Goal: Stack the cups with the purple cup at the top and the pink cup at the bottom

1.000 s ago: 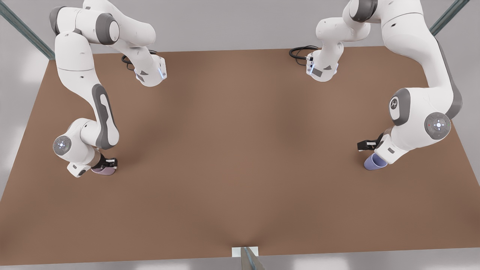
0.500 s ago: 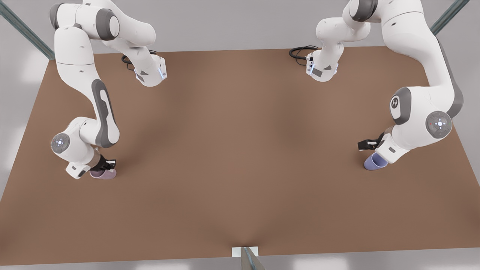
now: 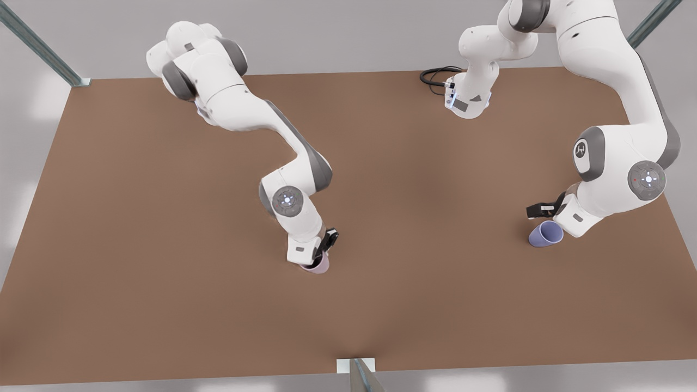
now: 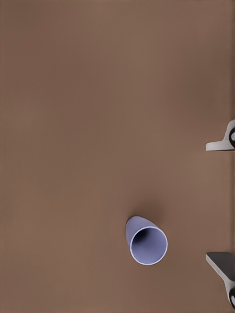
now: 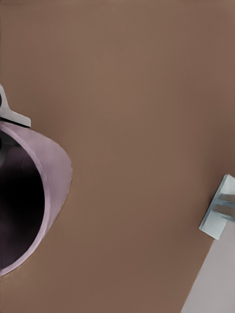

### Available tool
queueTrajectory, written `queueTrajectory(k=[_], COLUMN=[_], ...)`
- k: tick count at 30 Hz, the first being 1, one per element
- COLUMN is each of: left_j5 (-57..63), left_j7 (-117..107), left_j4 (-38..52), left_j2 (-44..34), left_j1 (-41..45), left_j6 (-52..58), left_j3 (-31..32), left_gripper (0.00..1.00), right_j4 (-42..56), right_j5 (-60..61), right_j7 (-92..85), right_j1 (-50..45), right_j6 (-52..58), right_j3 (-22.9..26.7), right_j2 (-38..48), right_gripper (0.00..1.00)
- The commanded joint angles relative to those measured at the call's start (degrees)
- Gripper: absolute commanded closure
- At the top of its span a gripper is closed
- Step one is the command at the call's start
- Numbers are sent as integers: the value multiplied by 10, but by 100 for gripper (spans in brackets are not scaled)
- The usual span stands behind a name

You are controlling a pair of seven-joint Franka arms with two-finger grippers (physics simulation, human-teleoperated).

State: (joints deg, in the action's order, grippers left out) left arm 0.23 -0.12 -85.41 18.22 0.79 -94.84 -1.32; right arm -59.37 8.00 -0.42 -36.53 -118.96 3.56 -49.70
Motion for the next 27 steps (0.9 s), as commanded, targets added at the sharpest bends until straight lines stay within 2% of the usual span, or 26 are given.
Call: queueTrajectory(k=[1, 4, 7, 13, 16, 20, 23, 26, 27], left_j5=[0, 0, 0, 0, 2, 0, 0, -1, -1], left_j7=[3, 2, 0, 0, -1, 2, 1, 0, 1], left_j4=[0, 1, 1, 2, 2, -14, -81, -106, -106], left_j2=[0, -1, -1, 1, 14, 40, 42, 60, 70], left_j1=[0, 0, 1, 0, 0, -21, -23, -24, -31], left_j6=[0, 0, -1, -25, -35, -115, -203, -257, -261], left_j3=[0, 0, 0, -10, -18, -37, -37, -38, -40], left_gripper=[0, 0, 0, 0, 0, 0, 0, 0, 0], right_j4=[72, 106, 117, 125, 152, 163, 167, 167, 167], right_j5=[-4, -4, 3, 4, 4, 4, 4, 4, 4], right_j7=[459, 519, 534, 550, 566, 570, 569, 570, 569], right_j1=[-27, -77, -116, -118, -118, -120, -120, -121, -120], right_j6=[109, 110, 106, 109, 102, 104, 90, 78, 78], right_j3=[3, 24, 45, 46, 45, 44, 44, 42, 42], right_j2=[-54, -98, -101, -103, -139, -149, -159, -167, -166], right_gripper=[79, 79, 79, 79, 79, 79, 79, 79, 74])
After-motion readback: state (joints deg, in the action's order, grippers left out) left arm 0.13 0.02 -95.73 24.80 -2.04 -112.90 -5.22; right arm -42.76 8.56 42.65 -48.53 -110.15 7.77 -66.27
